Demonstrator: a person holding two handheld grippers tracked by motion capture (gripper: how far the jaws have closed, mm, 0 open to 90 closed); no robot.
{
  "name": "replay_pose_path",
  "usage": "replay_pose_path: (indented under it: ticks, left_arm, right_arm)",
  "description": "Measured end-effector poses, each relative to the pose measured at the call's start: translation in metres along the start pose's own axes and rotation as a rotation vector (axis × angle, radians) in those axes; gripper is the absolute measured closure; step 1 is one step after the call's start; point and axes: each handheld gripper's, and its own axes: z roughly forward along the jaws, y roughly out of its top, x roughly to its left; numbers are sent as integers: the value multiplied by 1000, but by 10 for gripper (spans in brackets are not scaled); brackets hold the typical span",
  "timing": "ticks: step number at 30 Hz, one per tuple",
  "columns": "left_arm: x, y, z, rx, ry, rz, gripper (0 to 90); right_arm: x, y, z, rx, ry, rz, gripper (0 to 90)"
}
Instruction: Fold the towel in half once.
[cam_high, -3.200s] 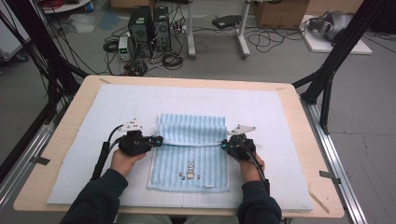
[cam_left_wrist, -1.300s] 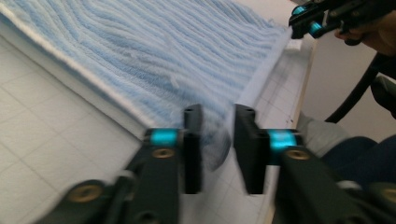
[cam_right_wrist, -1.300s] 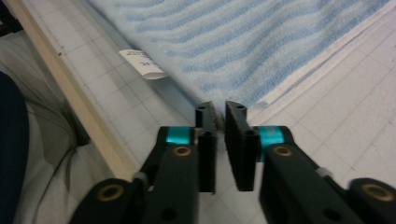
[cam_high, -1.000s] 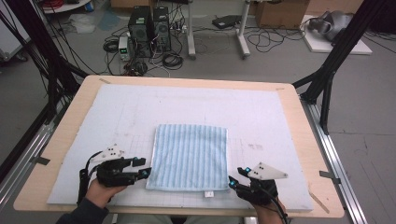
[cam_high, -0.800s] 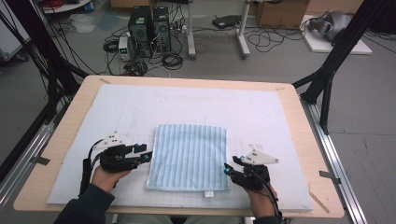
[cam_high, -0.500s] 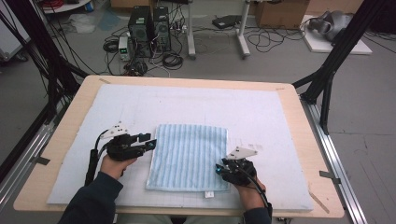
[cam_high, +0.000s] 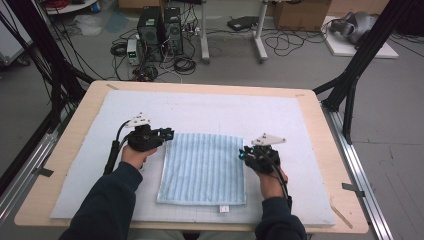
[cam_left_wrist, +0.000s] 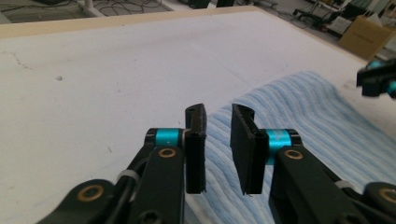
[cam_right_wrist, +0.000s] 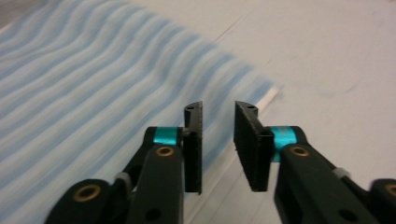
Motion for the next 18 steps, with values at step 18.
replay_pose_path:
  ticks: [18]
  left_arm:
    - [0,-3,46,196,176,105,831]
  right_arm:
    - [-23,12,56,116,14,30,738]
